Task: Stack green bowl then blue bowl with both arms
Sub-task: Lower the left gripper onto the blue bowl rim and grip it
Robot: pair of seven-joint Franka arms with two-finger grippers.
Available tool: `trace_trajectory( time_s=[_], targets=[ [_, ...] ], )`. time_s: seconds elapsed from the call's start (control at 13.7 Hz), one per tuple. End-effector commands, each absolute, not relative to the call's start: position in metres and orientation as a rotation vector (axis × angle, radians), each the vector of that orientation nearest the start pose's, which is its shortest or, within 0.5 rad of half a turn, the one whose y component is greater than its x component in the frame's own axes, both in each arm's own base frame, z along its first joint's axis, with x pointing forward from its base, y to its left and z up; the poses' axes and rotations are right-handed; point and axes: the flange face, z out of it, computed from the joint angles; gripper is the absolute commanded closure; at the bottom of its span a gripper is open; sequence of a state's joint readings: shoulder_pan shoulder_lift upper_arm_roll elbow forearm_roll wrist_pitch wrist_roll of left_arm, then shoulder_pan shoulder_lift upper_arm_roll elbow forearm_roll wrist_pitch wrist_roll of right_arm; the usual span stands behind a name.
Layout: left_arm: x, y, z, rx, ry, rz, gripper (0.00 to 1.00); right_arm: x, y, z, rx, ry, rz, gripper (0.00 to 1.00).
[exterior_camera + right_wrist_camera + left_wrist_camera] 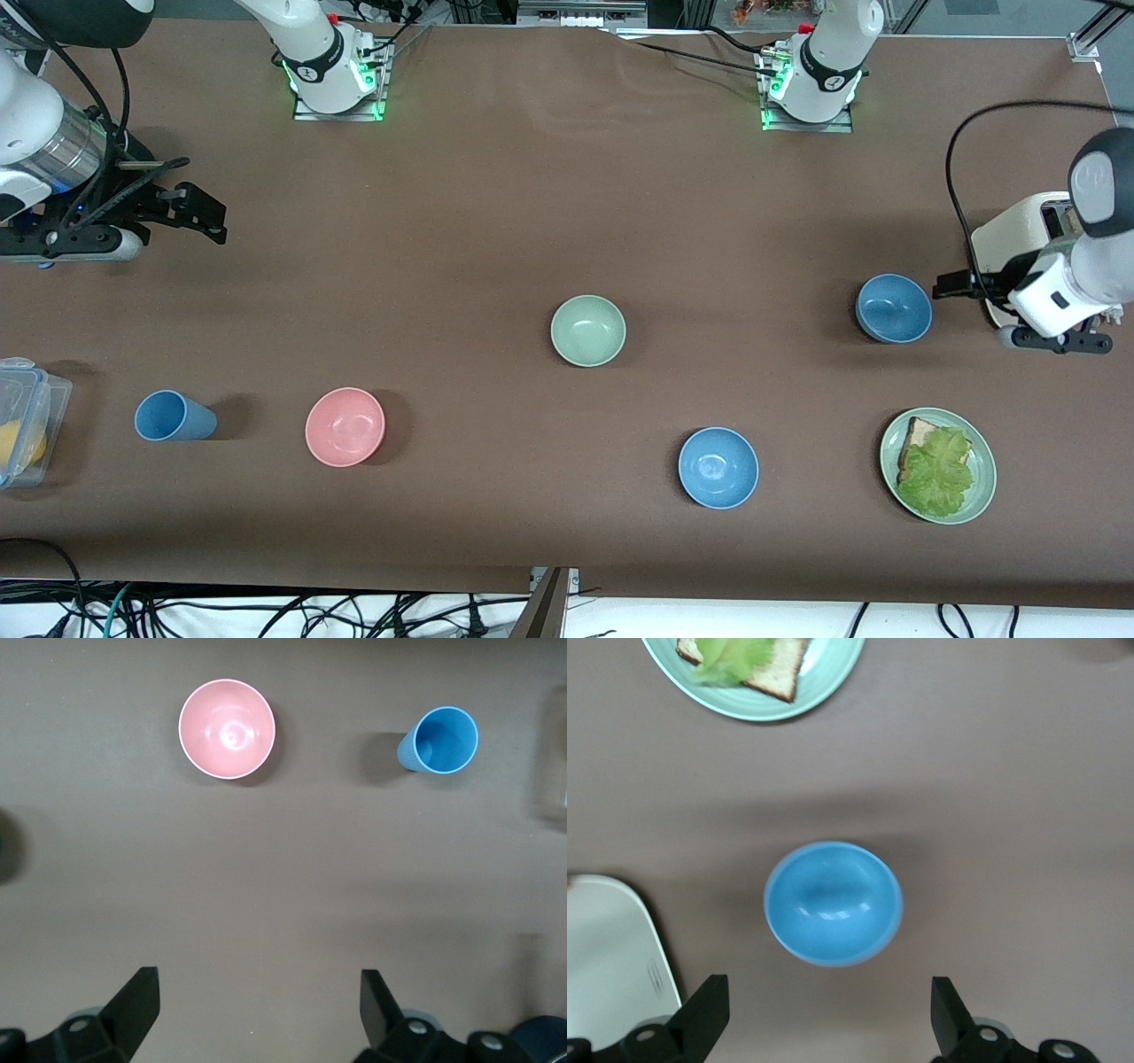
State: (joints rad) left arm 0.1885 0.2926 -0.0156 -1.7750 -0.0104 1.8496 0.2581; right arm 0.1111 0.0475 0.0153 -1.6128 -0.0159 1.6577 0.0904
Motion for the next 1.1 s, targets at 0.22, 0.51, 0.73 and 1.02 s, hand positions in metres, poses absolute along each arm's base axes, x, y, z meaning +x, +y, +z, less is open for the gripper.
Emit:
trace_trajectory(
  time_s=[0.22,0.51,0.73,1.02],
  targets=[
    [0.577,0.127,0.285,-3.119,0.406,0.277,0.00,0.571,0.069,0.591,-3.157,-0.048,0.012,0.00],
    [0.541,0.126,0.225,-3.079,0.587,0.140,0.01,0.571,0.068,0.590,-3.157,-0.050,0.014,0.00],
    [0.544,0.130,0.208,-3.049,0.741,0.123,0.72,0.571,0.067,0.590,-3.157,-0.048,0.014,0.00],
    [0.544,0.132,0.206,-3.044,0.762,0.123,1.00,0.571,0.066,0.590,-3.157,-0.045,0.014,0.00]
  ],
)
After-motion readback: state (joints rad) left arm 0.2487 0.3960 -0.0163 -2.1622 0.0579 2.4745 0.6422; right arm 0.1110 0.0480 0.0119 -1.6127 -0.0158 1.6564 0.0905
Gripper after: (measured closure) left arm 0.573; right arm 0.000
